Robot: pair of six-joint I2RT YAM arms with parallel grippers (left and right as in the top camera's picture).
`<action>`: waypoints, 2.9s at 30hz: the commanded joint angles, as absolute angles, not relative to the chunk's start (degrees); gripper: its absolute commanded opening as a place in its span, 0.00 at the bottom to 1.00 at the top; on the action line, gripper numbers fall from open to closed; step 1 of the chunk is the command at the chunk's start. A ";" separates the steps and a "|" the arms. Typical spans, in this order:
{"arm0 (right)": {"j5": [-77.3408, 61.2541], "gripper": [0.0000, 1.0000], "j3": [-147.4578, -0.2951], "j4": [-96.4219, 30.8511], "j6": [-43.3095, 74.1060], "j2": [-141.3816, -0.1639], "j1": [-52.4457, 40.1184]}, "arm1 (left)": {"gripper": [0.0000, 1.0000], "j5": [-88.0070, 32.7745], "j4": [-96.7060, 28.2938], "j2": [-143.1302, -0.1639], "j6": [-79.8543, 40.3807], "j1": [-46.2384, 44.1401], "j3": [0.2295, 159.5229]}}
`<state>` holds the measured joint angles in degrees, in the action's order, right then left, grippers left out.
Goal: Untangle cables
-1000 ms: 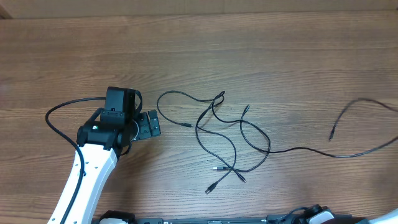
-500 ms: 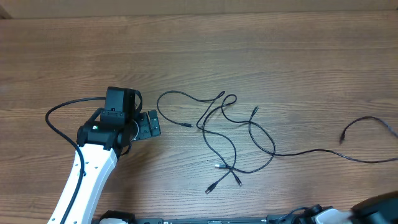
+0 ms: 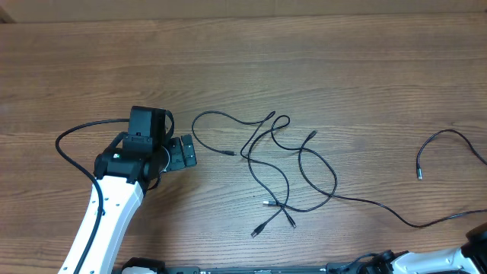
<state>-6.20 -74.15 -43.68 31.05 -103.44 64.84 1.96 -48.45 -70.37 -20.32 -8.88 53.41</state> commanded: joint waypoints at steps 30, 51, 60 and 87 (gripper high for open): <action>-16.84 1.00 -75.35 -73.32 28.29 -83.74 47.46 | 1.00 1.67 -48.40 -70.50 -18.83 -8.64 54.48; -4.99 1.00 -59.07 -67.90 56.86 -83.90 8.10 | 1.00 1.67 -48.40 -70.50 -18.83 -8.64 54.50; -1.28 1.00 -49.74 -59.94 67.00 -83.92 -3.25 | 1.00 1.67 -48.40 -70.50 -18.83 -8.64 54.48; -1.54 0.09 -33.65 -46.78 72.64 -83.96 -6.15 | 1.00 1.67 -48.40 -70.50 -18.83 -8.64 54.50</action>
<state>-1.91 -36.47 -47.07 72.23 -82.21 -5.78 1.96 -48.45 -70.41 -20.34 -8.88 53.41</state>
